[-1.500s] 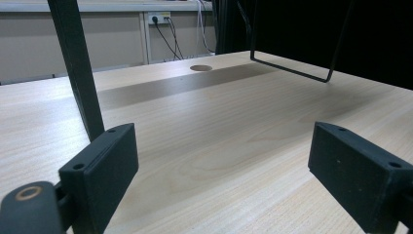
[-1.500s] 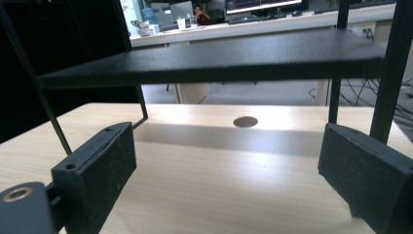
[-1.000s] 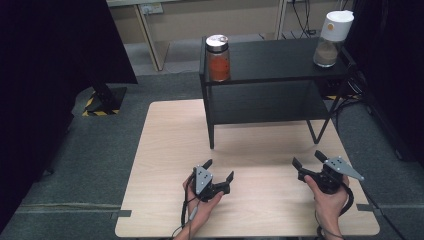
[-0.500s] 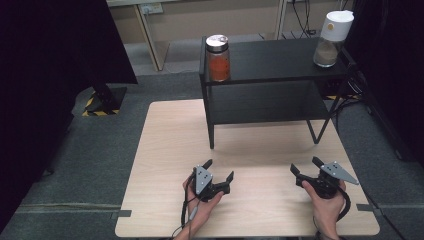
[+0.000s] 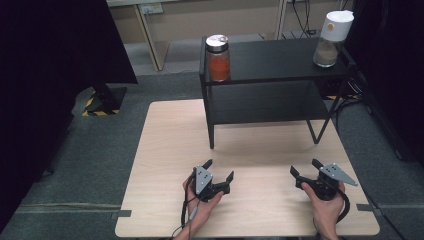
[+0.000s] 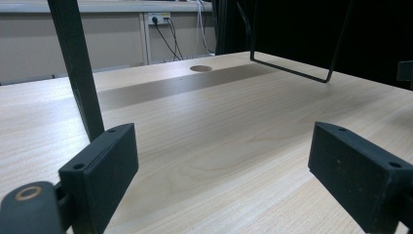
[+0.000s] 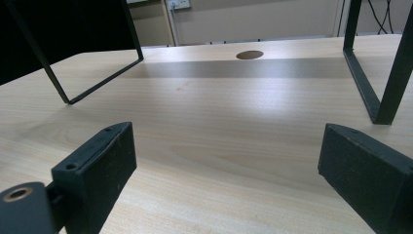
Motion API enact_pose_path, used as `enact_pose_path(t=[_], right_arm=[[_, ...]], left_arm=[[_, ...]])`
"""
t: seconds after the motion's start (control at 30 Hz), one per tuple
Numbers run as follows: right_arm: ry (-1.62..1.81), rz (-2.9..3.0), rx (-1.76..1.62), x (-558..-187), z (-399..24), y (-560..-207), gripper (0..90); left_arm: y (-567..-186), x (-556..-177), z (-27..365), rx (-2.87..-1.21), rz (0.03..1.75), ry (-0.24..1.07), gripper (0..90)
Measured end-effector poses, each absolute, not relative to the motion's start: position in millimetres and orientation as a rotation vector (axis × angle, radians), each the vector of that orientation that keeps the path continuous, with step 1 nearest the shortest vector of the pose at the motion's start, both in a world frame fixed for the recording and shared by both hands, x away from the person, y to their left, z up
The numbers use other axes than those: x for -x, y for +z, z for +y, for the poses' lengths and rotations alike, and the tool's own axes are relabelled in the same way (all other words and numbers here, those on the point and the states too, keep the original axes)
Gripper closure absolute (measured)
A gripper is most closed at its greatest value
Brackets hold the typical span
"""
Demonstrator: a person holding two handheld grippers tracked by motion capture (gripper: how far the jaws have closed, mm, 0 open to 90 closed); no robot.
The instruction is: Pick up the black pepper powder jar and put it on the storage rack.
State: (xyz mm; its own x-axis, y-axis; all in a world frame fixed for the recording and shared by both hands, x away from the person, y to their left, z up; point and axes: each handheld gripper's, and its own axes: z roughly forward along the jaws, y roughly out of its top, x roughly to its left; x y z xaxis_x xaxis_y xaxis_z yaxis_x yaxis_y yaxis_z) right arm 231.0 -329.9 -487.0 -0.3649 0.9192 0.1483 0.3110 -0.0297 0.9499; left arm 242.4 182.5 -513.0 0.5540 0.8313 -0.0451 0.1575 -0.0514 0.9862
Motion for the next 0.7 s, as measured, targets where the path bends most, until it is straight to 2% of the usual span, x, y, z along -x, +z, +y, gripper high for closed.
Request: enact_pose_path(t=[0.7], right_arm=[[1.418, 1.704, -1.291, -231.6, -331.7, -486.8, 8.0]], left_arm=[[-512.2, -243.2, 182.7, -1.557, 0.872, 0.675, 10.5]])
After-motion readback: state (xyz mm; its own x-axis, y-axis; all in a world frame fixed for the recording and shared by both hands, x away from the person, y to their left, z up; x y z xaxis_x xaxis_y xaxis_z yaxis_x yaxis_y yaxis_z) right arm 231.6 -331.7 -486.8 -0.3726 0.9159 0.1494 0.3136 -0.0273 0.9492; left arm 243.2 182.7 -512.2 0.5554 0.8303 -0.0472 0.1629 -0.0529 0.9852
